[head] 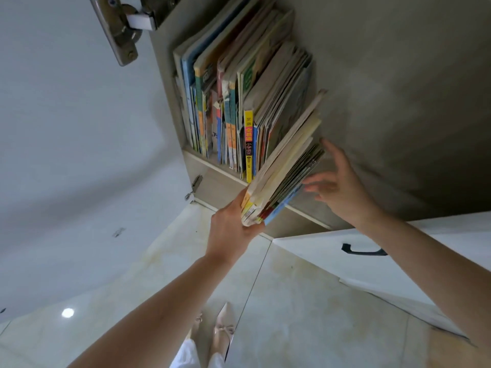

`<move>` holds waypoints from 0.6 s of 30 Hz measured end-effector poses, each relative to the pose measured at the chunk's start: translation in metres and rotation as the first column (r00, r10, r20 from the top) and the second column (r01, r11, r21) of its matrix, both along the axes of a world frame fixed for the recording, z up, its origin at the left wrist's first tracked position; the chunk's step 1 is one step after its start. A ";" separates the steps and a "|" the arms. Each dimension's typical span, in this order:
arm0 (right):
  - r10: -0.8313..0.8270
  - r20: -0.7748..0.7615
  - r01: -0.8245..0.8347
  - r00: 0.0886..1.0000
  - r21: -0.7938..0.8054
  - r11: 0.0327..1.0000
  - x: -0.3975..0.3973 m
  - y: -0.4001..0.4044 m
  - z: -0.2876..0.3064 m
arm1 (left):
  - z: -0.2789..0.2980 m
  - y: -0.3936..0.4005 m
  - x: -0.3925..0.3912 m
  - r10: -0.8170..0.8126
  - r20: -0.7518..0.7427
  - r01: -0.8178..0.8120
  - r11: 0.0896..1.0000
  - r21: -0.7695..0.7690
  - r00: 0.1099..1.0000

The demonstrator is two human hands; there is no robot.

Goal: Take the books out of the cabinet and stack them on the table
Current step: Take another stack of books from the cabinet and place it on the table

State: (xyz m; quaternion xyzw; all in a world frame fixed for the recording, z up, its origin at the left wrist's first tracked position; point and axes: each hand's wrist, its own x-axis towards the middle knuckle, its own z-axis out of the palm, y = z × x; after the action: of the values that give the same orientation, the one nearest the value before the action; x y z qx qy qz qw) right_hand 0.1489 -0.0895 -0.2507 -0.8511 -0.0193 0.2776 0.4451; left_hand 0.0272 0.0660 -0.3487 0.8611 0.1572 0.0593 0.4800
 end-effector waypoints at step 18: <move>0.336 0.081 -0.337 0.938 0.000 0.942 0.054 -0.002 -0.052 | -0.024 0.020 -0.022 0.002 0.111 0.029 0.960 -0.278 0.994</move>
State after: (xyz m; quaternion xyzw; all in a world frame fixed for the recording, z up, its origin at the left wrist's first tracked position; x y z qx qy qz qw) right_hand 0.2034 -0.0912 -0.3028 -0.8426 -0.1840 0.3153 0.3959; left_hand 0.0057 0.0856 -0.3732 0.7813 0.1313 0.0809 0.6048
